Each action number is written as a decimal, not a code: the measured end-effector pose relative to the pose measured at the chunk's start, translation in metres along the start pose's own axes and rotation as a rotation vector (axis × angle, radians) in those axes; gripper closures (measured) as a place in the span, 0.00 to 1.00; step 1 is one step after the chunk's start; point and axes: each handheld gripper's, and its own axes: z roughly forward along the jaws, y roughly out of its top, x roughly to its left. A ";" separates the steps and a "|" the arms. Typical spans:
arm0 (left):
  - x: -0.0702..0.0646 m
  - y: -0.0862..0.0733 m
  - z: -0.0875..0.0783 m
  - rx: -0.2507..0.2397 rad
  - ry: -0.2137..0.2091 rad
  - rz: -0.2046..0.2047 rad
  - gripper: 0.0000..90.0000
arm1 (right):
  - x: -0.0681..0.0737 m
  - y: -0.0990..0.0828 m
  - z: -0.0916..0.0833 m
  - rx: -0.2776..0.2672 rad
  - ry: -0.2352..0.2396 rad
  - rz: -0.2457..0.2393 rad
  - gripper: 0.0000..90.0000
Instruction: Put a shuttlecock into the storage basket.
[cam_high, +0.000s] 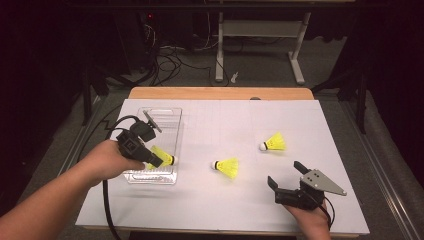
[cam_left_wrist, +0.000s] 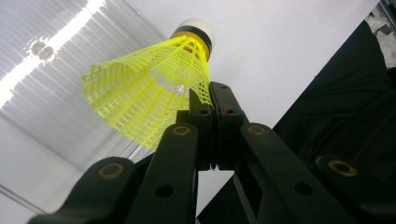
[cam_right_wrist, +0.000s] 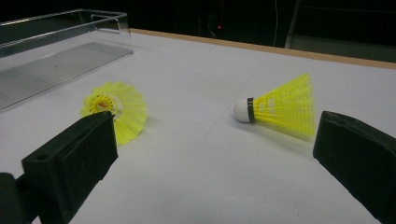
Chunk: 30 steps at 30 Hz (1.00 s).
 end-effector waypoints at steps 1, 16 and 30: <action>0.001 0.001 0.000 0.001 0.003 -0.002 0.99 | 0.000 0.000 0.000 0.000 0.000 0.001 0.00; 0.023 0.007 -0.002 -0.022 0.056 -0.049 0.99 | -0.001 0.000 0.000 -0.001 0.000 0.000 0.00; 0.045 0.011 -0.003 -0.045 0.098 -0.105 0.99 | -0.001 0.000 0.000 0.000 -0.001 0.001 0.00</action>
